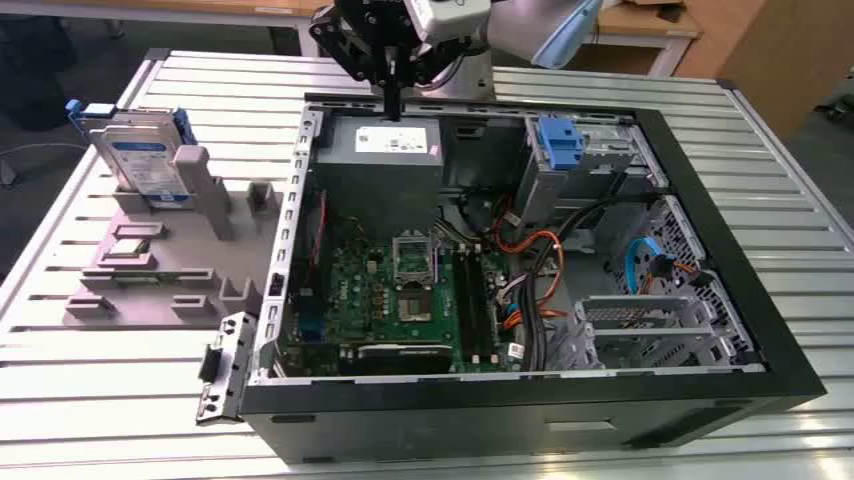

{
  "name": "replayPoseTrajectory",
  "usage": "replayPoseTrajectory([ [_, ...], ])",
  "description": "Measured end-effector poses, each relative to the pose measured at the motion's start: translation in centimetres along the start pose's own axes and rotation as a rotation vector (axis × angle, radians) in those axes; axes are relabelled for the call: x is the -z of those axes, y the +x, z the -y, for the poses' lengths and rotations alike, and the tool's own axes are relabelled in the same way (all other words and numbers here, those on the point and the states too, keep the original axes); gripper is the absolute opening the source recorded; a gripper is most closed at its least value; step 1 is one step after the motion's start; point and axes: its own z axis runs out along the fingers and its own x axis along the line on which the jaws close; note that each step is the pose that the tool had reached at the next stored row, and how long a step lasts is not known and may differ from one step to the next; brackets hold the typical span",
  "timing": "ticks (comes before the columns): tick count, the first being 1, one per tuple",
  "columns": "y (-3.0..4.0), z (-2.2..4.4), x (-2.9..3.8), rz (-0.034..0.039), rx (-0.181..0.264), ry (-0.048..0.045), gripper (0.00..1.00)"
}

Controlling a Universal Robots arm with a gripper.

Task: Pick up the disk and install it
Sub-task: 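Reach for the disk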

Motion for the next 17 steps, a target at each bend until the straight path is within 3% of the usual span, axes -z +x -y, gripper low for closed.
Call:
replayPoseTrajectory([
  [8, 0.01, 0.0, 0.0, -0.0001, 0.0, -0.0006, 0.11],
  [17, 0.57, 0.04, 0.01, 0.0, 0.0, -0.0007, 0.11],
])
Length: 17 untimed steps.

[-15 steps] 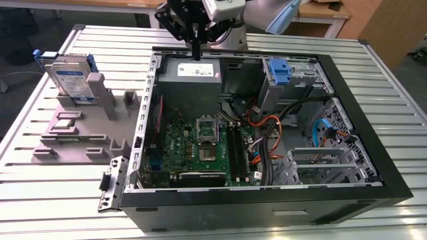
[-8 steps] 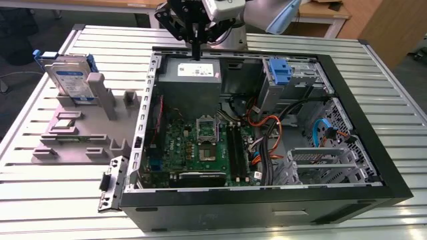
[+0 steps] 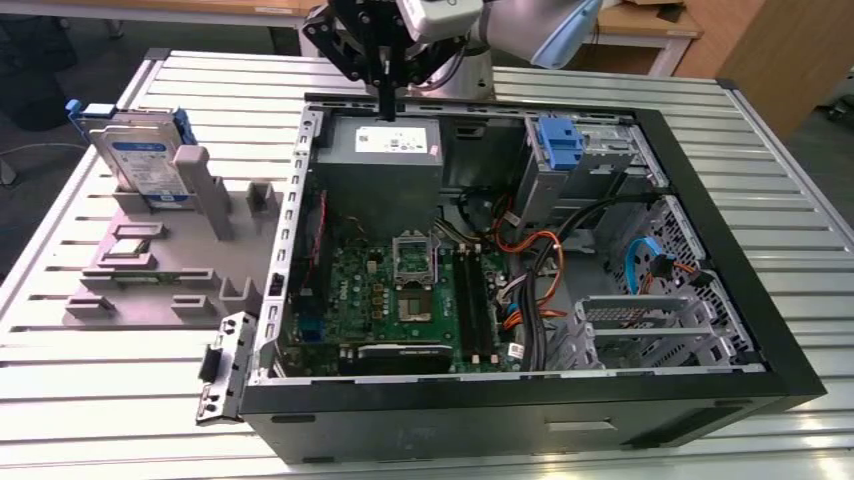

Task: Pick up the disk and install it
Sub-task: 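Reach for the disk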

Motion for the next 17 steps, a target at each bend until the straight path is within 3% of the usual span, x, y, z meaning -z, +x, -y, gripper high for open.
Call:
replayPoseTrajectory([
  [10, 1.46, 0.11, 0.02, 0.0, 0.0, 0.0001, 0.11],
  [17, 1.51, 0.11, 0.02, 0.0, 0.0, 0.0, 0.11],
])
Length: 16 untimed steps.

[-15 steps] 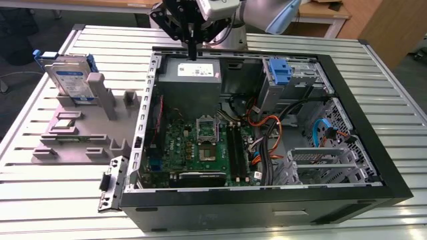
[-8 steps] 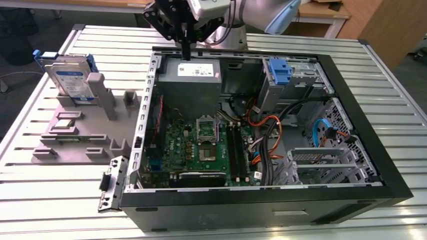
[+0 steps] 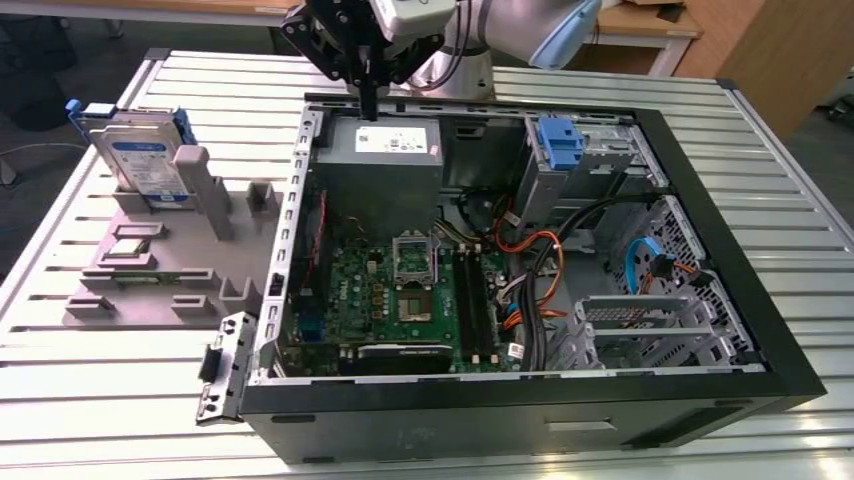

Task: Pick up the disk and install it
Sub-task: 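Reach for the disk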

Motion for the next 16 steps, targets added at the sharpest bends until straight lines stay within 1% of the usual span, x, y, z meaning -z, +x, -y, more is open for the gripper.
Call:
replayPoseTrajectory([
  [3, 0.11, 0.01, -0.01, 0.0, 0.0, -0.0001, 0.11],
  [7, 0.48, 0.04, -0.02, 0.0002, 0.0, -0.0001, 0.11],
  [16, 0.52, 0.04, -0.02, 0.0, 0.0, 0.0, 0.11],
])
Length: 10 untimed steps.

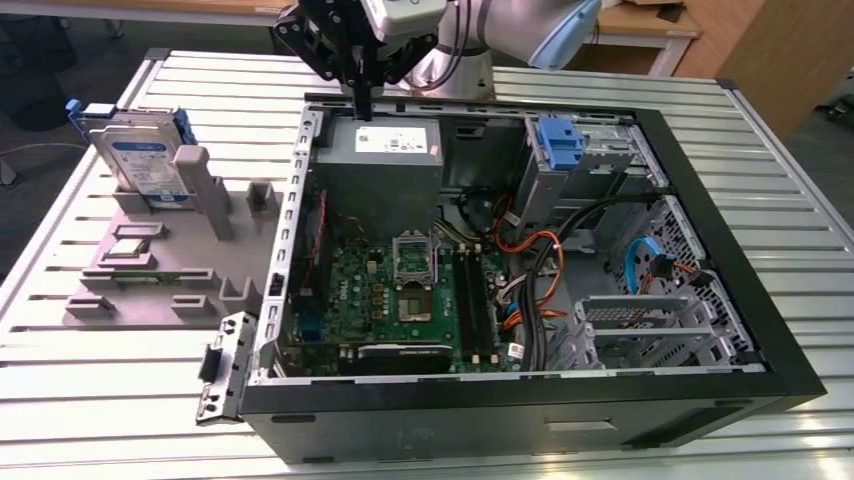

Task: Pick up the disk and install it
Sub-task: 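Reach for the disk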

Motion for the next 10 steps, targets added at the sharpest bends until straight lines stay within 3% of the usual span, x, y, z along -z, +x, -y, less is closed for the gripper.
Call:
replayPoseTrajectory([
  [5, 0.76, 0.06, -0.06, 0.0001, 0.0, -0.0001, 0.11],
  [10, 2.04, 0.17, -0.09, 0.0005, 0.0, -0.0001, 0.11],
])
